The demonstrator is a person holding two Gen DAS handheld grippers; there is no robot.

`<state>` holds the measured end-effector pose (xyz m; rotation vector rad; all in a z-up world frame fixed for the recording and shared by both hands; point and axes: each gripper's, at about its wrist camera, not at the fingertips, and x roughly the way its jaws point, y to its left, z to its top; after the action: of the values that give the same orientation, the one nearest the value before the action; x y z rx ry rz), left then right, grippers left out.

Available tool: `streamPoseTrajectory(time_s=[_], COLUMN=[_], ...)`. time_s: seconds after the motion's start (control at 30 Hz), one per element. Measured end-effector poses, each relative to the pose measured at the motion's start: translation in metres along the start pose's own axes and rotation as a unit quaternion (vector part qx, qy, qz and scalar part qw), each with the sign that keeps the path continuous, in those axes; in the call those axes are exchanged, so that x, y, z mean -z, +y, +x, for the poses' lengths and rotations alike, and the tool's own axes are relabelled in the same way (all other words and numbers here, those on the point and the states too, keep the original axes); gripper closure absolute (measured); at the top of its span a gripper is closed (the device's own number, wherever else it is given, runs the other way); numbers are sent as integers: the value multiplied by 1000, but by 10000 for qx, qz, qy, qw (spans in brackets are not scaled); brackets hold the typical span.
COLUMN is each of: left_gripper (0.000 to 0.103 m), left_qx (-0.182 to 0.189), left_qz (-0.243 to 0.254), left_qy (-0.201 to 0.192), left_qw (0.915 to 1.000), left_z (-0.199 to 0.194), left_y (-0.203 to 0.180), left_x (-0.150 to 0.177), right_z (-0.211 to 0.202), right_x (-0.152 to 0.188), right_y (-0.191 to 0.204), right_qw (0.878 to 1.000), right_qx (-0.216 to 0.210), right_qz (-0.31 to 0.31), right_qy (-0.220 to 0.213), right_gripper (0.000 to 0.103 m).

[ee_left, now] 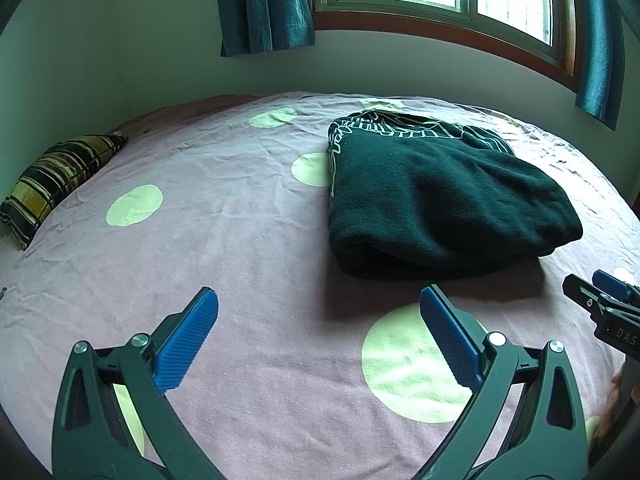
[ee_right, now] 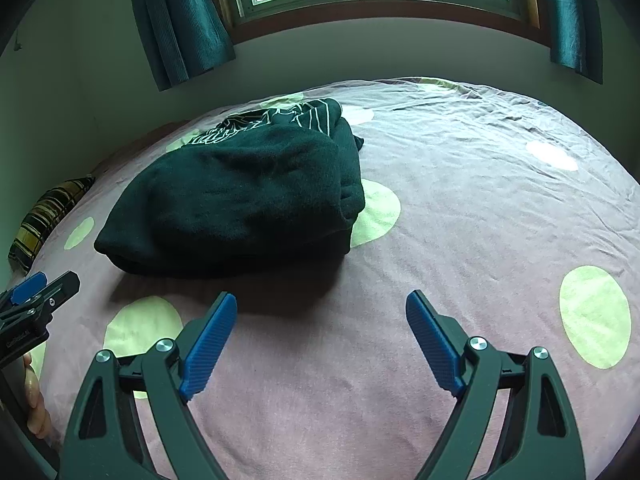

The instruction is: Fold small clothes

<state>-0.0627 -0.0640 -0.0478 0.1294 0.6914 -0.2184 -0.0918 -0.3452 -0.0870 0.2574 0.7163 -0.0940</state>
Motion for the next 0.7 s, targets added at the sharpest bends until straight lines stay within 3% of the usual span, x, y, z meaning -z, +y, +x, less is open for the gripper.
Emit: streamPoseTrajectory(time_s=[0.63, 0.7], left_gripper=[2, 2], left_qx=[-141, -69], left_qz=[30, -97], left_qy=[-63, -284], left_qw=[9999, 9995], left_z=[-5, -11], left_y=[-4, -1], left_x=[1, 1], right_z=[6, 5], right_x=[3, 3], right_y=[3, 3], right_qw=[9999, 9999], right_qx=[-32, -27], right_qz=[10, 17], right_qy=[121, 120], right_gripper=[17, 17])
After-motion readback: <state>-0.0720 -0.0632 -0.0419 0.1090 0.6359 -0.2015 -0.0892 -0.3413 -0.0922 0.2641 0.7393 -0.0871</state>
